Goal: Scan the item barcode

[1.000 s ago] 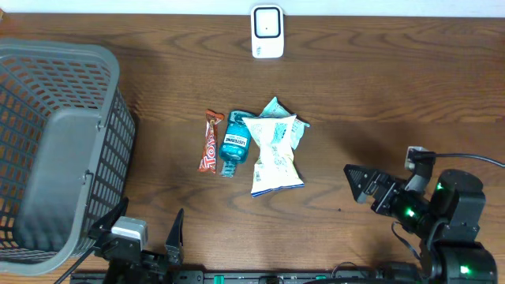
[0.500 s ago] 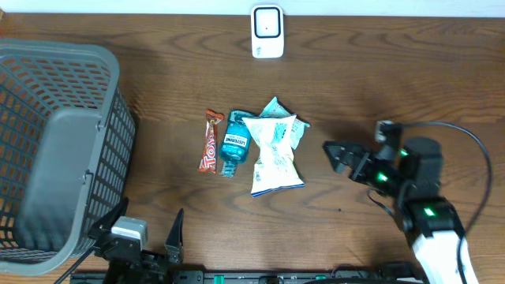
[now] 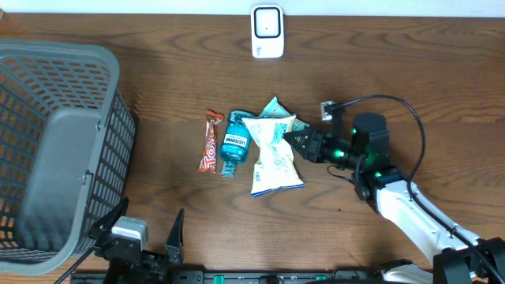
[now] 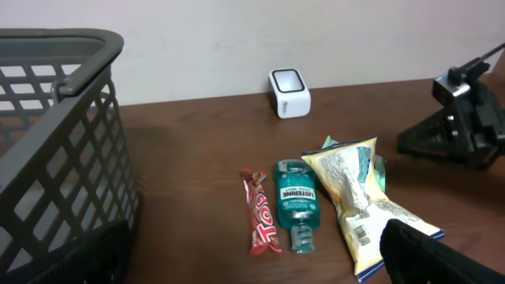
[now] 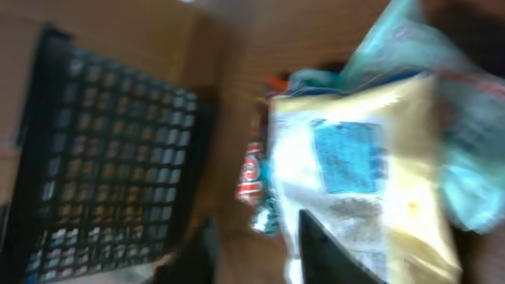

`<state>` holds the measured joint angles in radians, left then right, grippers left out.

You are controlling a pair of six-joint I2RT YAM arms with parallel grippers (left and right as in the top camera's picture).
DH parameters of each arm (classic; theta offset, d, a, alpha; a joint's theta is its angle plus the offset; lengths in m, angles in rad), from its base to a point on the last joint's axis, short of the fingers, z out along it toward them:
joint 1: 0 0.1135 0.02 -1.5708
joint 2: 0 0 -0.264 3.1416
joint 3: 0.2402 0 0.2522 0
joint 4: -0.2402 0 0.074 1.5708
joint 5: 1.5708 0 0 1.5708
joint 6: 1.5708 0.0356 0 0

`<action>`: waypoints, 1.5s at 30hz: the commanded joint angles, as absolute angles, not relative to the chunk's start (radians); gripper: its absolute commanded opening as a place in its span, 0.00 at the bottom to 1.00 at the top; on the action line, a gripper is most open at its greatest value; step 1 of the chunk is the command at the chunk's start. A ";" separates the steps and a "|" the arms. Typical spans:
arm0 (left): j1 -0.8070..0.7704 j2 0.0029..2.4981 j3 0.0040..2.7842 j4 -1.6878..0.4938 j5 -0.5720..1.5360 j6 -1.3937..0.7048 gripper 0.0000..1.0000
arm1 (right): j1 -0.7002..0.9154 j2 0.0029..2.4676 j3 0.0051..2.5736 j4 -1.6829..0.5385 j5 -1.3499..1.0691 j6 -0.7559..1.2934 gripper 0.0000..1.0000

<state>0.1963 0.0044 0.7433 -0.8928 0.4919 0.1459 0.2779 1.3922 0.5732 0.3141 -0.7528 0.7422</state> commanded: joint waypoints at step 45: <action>0.201 0.003 0.743 -0.891 0.498 0.144 1.00 | 0.477 1.224 0.739 -0.323 -0.320 0.698 0.01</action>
<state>0.1967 0.0044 0.7429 -0.8925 0.4919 0.1459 0.4469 1.1801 0.7437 -0.3149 -0.3386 0.7231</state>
